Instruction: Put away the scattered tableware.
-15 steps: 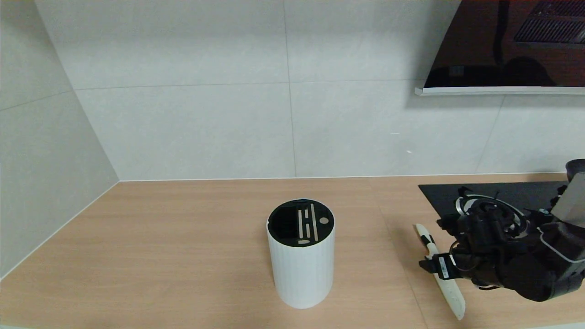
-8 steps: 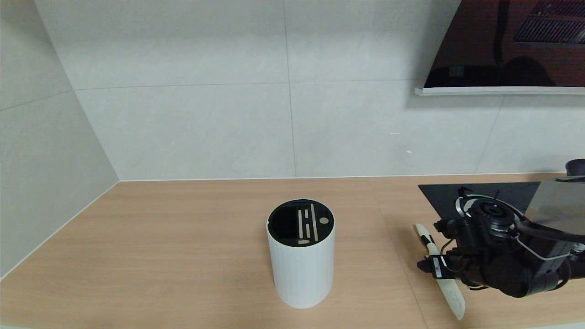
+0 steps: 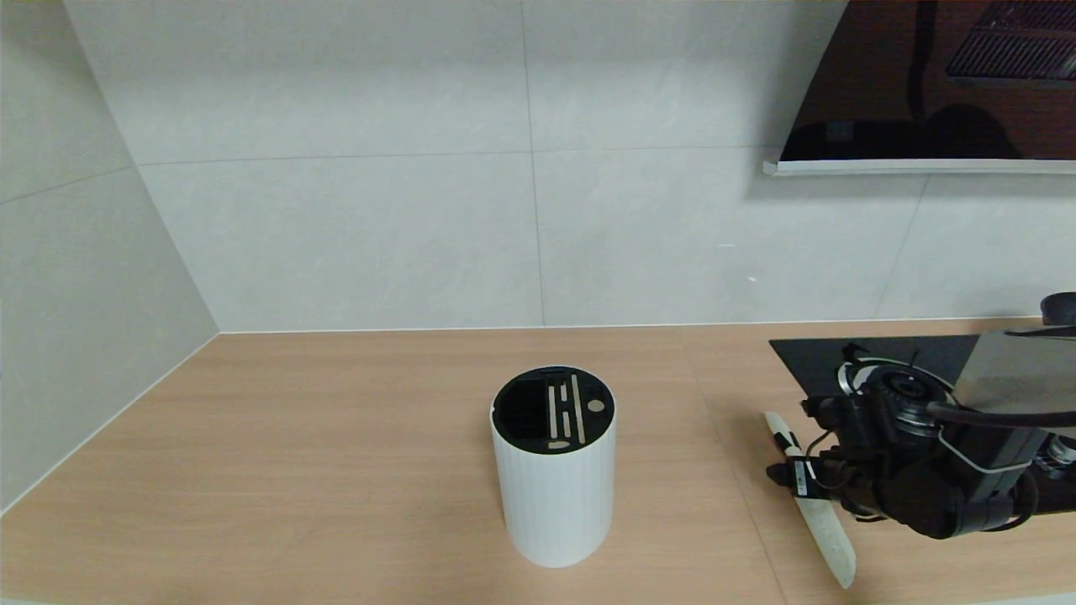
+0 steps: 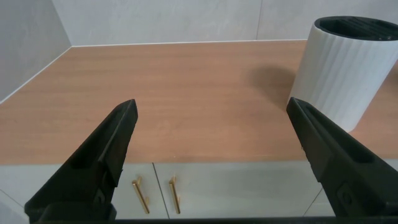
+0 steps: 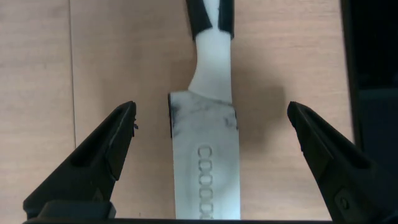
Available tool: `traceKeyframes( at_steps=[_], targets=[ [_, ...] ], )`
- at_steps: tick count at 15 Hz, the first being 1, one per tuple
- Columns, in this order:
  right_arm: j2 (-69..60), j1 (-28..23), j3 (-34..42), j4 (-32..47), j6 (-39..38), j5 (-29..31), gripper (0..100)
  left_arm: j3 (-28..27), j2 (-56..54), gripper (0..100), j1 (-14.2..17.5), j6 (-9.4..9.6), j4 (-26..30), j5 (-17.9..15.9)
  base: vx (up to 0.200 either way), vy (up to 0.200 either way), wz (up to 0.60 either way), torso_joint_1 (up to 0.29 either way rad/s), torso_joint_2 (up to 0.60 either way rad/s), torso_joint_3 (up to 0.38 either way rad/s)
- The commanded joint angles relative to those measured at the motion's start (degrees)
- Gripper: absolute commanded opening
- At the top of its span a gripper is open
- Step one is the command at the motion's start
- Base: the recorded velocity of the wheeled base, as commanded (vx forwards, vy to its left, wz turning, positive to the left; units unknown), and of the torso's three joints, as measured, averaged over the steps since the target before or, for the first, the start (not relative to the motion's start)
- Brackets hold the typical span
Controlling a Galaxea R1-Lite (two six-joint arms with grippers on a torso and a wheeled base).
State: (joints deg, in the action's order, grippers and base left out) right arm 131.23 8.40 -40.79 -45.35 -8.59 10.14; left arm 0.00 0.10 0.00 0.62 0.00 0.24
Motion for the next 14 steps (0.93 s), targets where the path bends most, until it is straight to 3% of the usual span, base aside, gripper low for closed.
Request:
traceKeyframes(
  at_steps=[1,9,10,14],
  targets=[
    [0.7,0.0,-0.3,0.0,0.1,0.0,100,0.0,0.1,100,0.0,-0.01,0.0,0.0,0.000,0.000,0.00,0.000,0.00,0.000],
    [1.5,0.0,-0.4,0.0,0.1,0.0,100,0.0,0.0,100,0.0,-0.01,0.0,0.0,0.000,0.000,0.00,0.000,0.00,0.000],
    [1.8,-0.2,-0.6,-0.1,0.1,0.0,0,0.0,0.1,100,0.0,-0.01,0.0,0.0,0.000,0.000,0.00,0.000,0.00,0.000],
    [2.1,-0.2,-0.7,-0.1,0.2,0.0,0,0.0,0.1,100,0.0,-0.01,0.0,0.0,0.000,0.000,0.00,0.000,0.00,0.000]
  ],
)
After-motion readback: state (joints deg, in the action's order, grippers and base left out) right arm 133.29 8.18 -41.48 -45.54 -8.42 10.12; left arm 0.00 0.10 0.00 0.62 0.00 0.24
